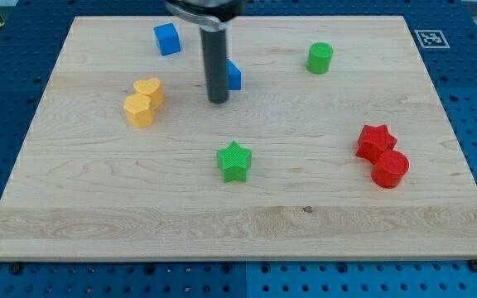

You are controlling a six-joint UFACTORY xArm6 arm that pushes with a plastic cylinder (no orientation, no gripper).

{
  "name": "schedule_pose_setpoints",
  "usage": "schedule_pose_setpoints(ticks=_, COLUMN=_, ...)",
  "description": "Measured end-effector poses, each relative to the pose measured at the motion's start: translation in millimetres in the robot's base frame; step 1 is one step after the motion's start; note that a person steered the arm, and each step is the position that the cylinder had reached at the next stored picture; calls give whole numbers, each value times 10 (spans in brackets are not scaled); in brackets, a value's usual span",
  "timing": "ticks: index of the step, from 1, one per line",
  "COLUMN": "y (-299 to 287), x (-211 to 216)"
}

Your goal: Push the green circle towards the bottom center

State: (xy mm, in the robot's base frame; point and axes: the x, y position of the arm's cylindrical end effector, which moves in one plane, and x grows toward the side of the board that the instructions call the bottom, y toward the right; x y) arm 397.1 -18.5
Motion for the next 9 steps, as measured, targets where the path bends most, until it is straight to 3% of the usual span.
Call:
schedule_pose_setpoints(ticks=1, y=242, x=260)
schedule_pose_setpoints(ticks=3, y=853, x=287)
schedule_pose_setpoints(ticks=9, y=1086, x=120)
